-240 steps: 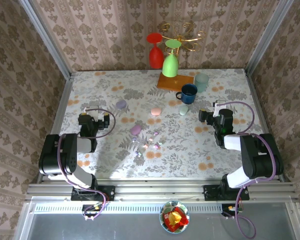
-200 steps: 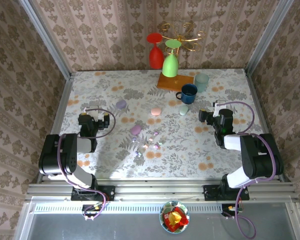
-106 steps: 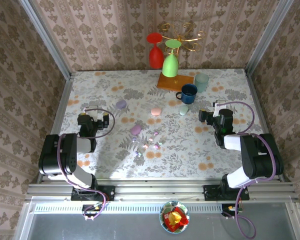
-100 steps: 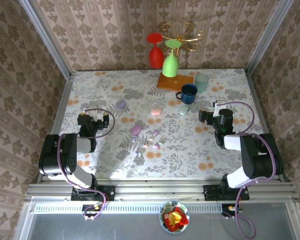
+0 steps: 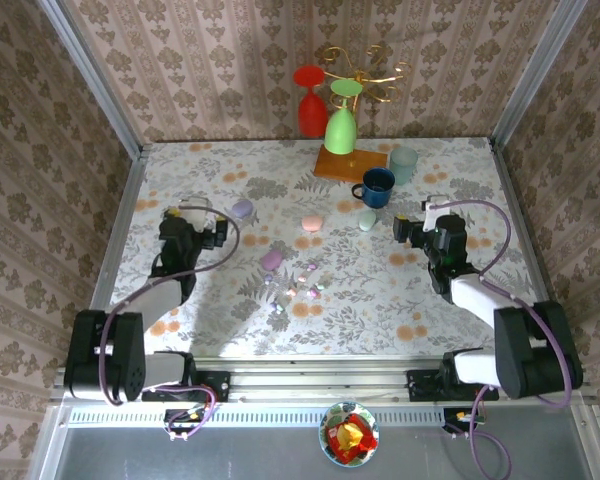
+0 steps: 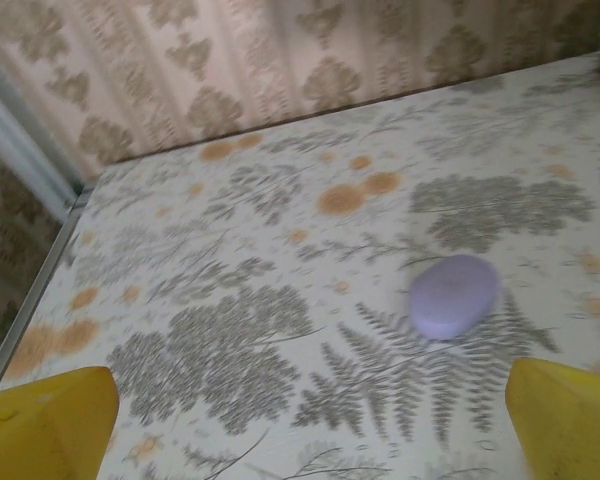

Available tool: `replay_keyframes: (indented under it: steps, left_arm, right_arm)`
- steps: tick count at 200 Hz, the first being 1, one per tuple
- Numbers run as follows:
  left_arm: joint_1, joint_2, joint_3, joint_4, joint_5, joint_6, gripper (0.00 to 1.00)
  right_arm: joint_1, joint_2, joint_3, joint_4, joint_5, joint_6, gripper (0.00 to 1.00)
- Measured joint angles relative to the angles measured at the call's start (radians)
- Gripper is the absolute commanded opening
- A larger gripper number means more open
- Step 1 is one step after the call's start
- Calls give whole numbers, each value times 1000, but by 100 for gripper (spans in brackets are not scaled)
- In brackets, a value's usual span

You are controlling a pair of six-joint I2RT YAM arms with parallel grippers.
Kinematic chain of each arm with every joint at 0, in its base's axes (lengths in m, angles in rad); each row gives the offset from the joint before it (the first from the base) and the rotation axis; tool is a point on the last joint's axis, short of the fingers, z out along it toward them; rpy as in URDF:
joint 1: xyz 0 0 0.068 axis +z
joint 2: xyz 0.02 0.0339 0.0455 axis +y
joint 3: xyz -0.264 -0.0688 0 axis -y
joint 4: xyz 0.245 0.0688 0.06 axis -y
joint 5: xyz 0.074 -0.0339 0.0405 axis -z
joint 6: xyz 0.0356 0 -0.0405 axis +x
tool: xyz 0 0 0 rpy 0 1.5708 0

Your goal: Insert the wireless bluetooth earbuds into the charging case

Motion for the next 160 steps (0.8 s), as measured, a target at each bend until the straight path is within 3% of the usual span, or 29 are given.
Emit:
replay_keyframes:
  steps: [45, 88, 160]
  left_arm:
    - [-188, -35, 172, -358, -34, 78, 100]
    - [-332, 90, 344, -656, 8, 105, 100]
    - [-362, 320, 510, -940, 192, 42, 93]
  right_arm:
    - [122, -119, 70, -206, -17, 66, 100]
    - [230, -128, 99, -320, -182, 183, 100]
    - [366, -43, 99, -330, -444, 232, 100]
